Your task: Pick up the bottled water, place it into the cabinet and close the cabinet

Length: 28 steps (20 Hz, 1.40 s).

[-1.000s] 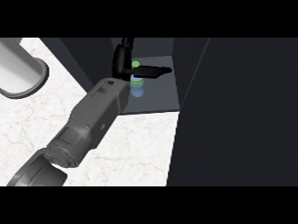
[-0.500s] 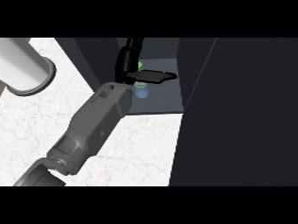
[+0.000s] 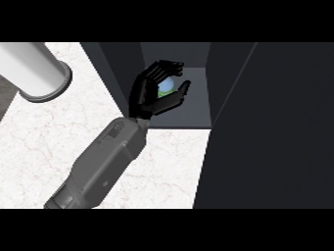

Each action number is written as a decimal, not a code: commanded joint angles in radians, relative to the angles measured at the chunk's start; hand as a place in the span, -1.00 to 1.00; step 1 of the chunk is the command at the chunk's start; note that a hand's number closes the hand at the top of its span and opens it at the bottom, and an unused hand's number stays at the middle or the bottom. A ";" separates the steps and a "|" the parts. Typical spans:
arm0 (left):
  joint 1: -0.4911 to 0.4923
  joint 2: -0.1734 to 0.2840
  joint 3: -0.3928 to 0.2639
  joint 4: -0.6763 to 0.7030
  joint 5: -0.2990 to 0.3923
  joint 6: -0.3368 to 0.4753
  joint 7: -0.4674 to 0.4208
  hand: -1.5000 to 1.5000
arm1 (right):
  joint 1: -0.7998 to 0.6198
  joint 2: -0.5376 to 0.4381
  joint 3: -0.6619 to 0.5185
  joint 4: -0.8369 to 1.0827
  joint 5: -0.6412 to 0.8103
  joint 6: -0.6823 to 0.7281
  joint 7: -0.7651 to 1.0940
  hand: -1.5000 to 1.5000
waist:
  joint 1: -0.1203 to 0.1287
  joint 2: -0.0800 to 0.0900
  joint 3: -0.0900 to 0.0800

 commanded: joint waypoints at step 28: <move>0.918 0.419 0.013 -0.947 -0.018 -0.073 0.034 1.00 | -0.542 0.344 0.522 0.190 0.188 -0.031 0.546 1.00 | 0.007 0.007 -0.002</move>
